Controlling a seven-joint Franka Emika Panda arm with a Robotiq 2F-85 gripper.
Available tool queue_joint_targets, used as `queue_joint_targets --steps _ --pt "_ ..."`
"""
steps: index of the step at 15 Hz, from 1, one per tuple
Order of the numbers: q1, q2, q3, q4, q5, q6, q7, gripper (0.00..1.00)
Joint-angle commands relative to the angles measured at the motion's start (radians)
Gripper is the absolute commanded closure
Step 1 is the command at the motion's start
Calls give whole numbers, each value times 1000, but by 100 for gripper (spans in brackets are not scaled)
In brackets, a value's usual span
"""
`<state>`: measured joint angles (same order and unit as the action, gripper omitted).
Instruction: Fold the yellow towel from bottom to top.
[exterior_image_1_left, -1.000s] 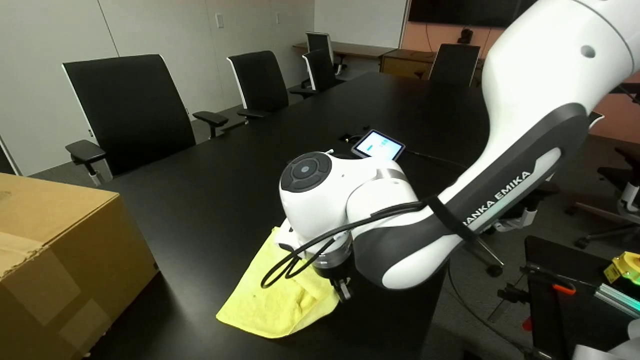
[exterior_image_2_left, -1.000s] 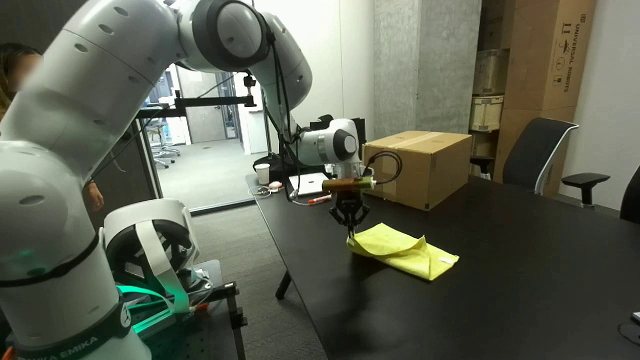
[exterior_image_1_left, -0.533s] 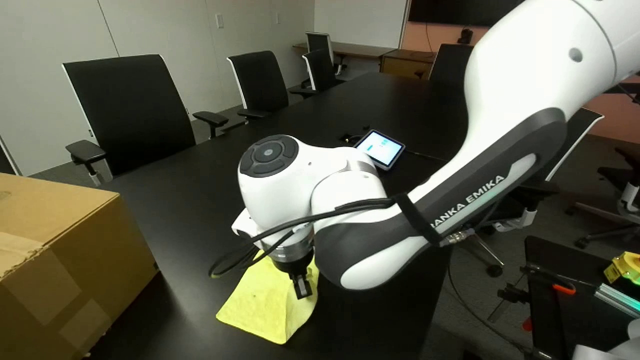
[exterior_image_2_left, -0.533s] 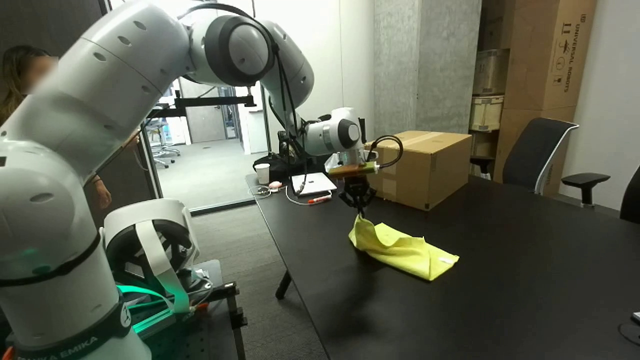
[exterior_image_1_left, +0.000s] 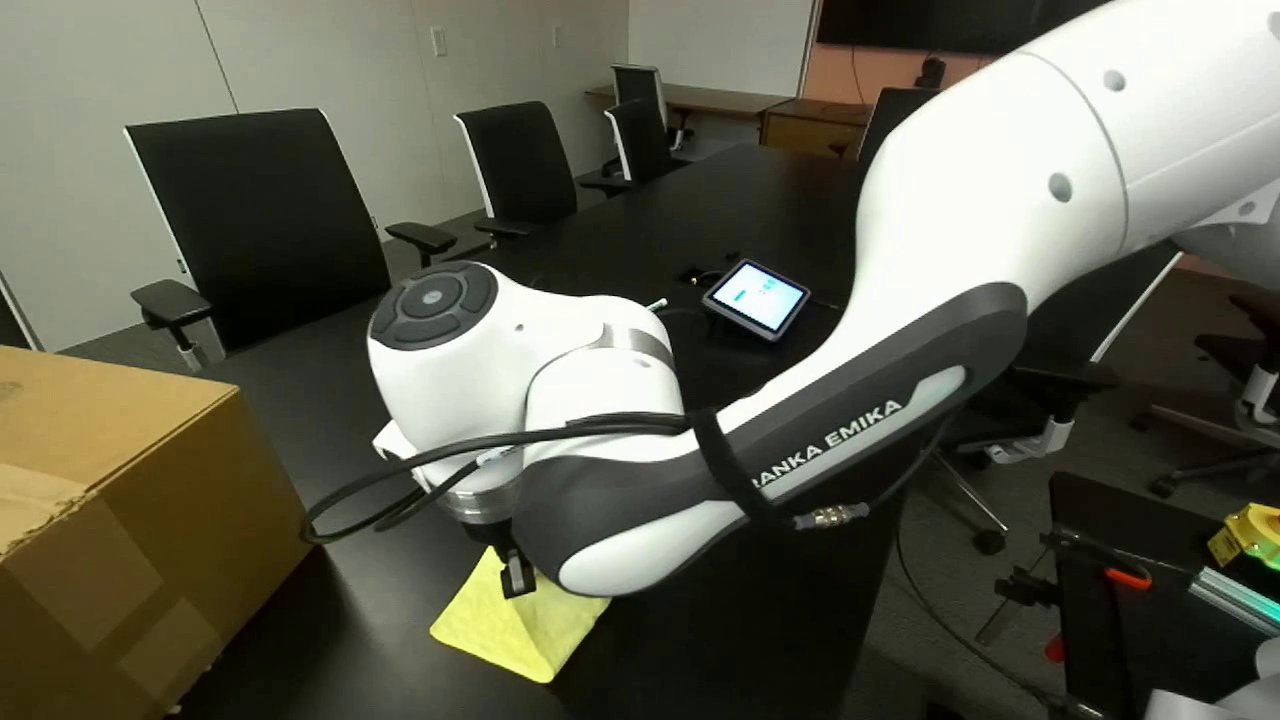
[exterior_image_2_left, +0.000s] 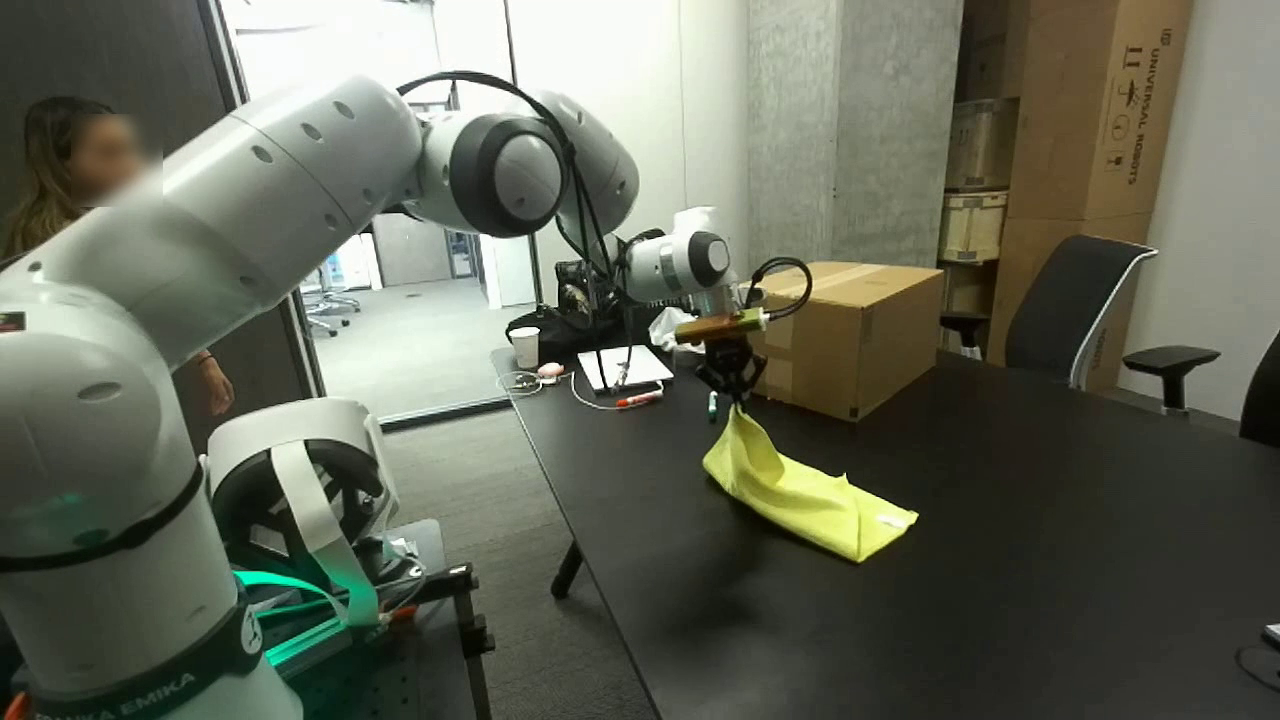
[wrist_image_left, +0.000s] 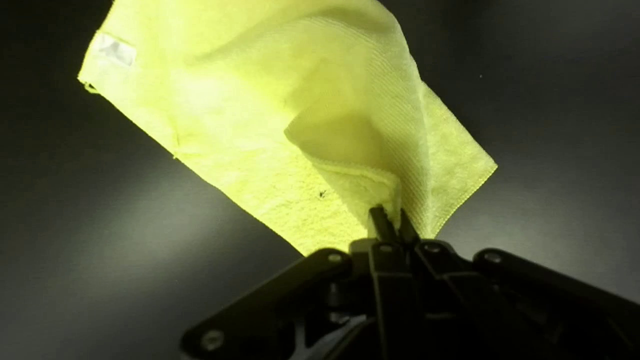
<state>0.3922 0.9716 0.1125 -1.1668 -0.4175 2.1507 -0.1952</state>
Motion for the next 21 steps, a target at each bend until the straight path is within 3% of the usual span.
queue_joint_targets --steps 1,9,11,14,21 --pt "43 139 -18 241 0 -83 19 97" --pt "70 307 -40 519 -2 -154 117 97" --pt "67 341 -66 569 -8 -154 172 71" --pt "56 351 -129 601 52 -164 208 51" --pt "-74 280 -124 492 36 -191 236 1"
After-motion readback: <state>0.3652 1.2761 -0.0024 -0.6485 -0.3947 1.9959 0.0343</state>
